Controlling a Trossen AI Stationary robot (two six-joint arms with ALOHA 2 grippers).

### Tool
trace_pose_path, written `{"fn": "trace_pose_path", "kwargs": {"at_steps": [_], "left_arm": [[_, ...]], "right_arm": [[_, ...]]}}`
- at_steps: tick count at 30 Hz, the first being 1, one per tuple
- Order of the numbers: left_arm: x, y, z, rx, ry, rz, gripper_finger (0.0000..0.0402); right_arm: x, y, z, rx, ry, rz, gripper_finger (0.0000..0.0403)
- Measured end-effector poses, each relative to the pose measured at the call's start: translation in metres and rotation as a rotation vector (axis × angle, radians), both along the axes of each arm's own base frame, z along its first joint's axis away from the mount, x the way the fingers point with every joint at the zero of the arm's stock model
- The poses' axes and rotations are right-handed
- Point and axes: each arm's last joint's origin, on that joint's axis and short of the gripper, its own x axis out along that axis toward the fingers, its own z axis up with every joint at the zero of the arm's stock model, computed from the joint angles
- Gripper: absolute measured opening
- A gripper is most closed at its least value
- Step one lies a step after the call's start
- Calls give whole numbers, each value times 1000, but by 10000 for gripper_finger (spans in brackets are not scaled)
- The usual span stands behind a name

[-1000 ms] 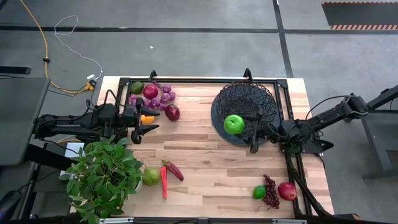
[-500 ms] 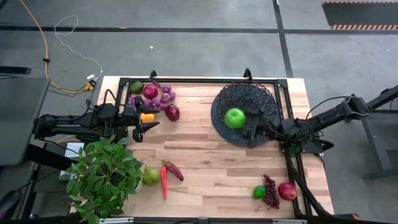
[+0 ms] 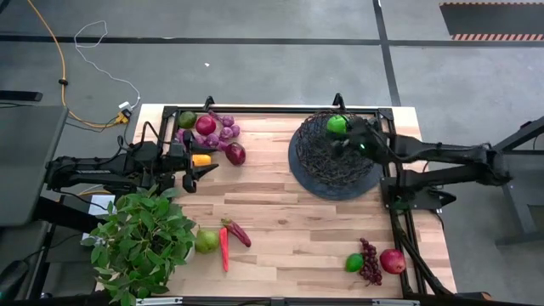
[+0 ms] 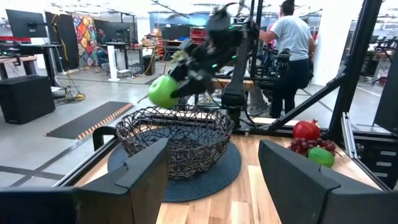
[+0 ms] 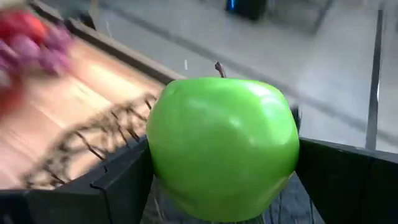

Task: Build produce basket
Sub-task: Put the green apple into the black wire basket

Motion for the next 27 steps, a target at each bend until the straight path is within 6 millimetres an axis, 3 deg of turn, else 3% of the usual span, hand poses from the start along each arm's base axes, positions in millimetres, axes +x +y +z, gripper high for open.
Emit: {"fn": "trace_pose_path", "kwargs": {"at_steps": [5, 11, 18, 27], "left_arm": [[0, 0, 0, -1, 0, 0, 236], [0, 0, 0, -1, 0, 0, 236], [0, 0, 0, -3, -1, 0, 236], [0, 0, -2, -17, 15, 0, 236]], "right_arm": [[2, -33, -23, 208, 23, -68, 321], [12, -57, -53, 303, 88, -177, 321], [22, -68, -85, 385, 117, -297, 321], [30, -74, -95, 366, 121, -303, 321]]}}
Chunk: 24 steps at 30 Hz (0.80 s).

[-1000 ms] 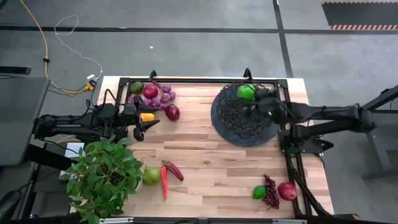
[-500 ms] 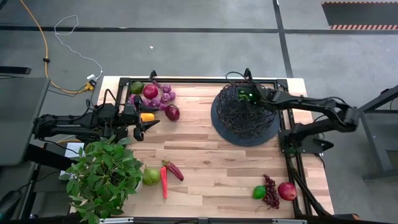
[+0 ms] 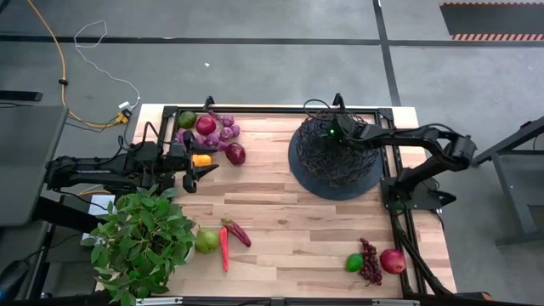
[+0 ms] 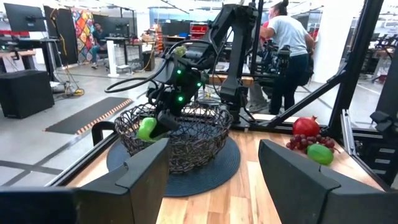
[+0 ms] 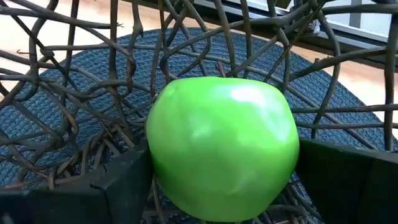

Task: Build produce basket
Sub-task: Put the green apple into the black wire basket

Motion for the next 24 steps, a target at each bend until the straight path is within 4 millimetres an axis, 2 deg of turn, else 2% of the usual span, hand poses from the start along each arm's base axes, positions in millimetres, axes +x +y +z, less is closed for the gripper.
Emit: {"fn": "trace_pose_path", "kwargs": {"at_steps": [17, 21, 24], "left_arm": [[0, 0, -1, -22, 7, 0, 236], [0, 0, -1, -23, 6, 0, 236], [0, 0, -1, -25, 6, 0, 236]], "right_arm": [[1, 0, 0, -12, 46, 104, 324], [1, 0, 0, -21, 55, 97, 348], [0, 0, -1, -19, 59, 83, 382]]}}
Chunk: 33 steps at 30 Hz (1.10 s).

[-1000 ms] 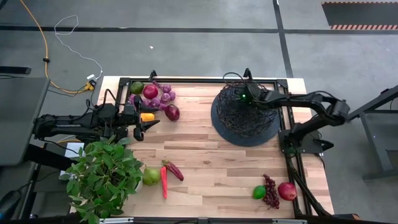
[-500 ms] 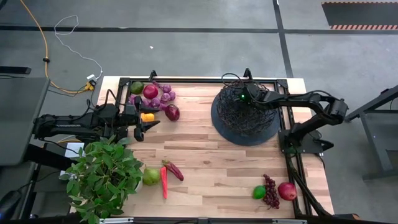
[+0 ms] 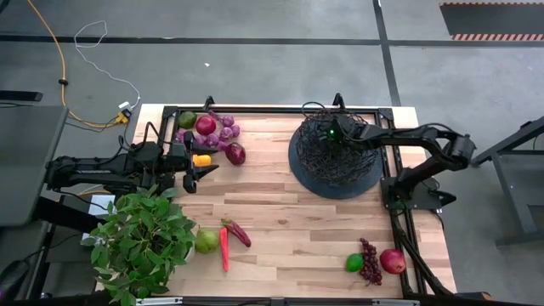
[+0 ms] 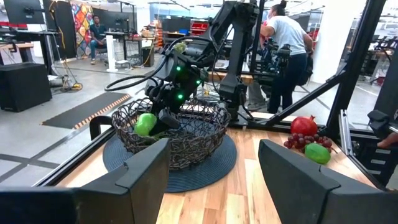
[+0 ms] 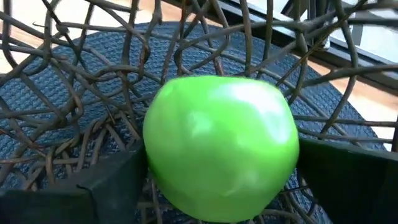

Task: Build produce basket
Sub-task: Put the green apple into the black wire basket, then put the red grapes into the black wire basket

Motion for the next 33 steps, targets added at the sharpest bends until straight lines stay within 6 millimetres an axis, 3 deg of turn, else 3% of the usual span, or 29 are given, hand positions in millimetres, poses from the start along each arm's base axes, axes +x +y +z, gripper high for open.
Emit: {"fn": "trace_pose_path", "kwargs": {"at_steps": [9, 14, 18, 25, 33], "left_arm": [[0, 0, 0, 0, 0, 0, 236], [0, 0, 0, 0, 0, 0, 236], [0, 0, 0, 0, 0, 1, 236], [0, 1, 0, 2, 0, 21, 236], [0, 1, 0, 3, 1, 24, 236]], "right_arm": [[0, 0, 1, 2, 13, -16, 390], [6, -3, 19, 13, 58, 55, 392], [13, 2, 45, -53, 26, 142, 392], [8, 42, 87, -180, -98, 342, 393], [-13, 108, 82, -330, -432, 715, 393]]}}
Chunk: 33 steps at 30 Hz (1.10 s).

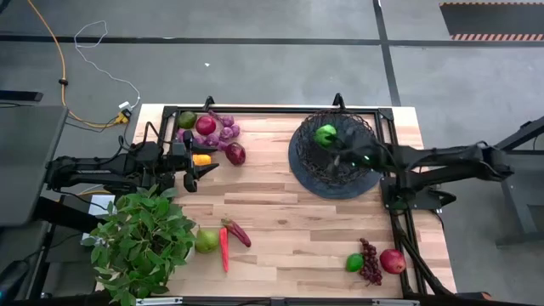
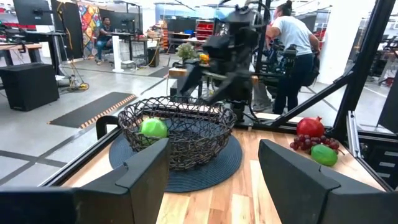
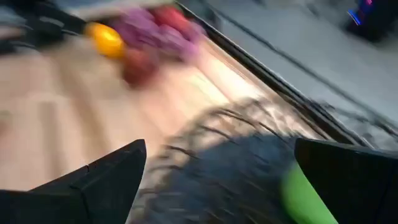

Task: Build produce basket
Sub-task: Put the red grapes into the black wire basket

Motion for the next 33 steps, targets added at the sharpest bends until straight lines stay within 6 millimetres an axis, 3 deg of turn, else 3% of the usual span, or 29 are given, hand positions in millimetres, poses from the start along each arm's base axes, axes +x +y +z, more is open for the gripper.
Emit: {"fn": "trace_pose_path", "kwargs": {"at_steps": [5, 8, 27, 33], "left_arm": [[0, 0, 0, 0, 0, 2, 236], [0, 0, 0, -1, 0, 2, 236], [0, 0, 0, 0, -1, 2, 236], [0, 0, 0, 0, -1, 2, 236]], "right_arm": [[-13, 10, -6, -73, -116, 35, 393], [-17, 10, -6, -19, -153, 11, 393], [-14, 15, -3, 30, -201, 188, 393], [-13, 19, 2, 166, -267, 244, 393]]}}
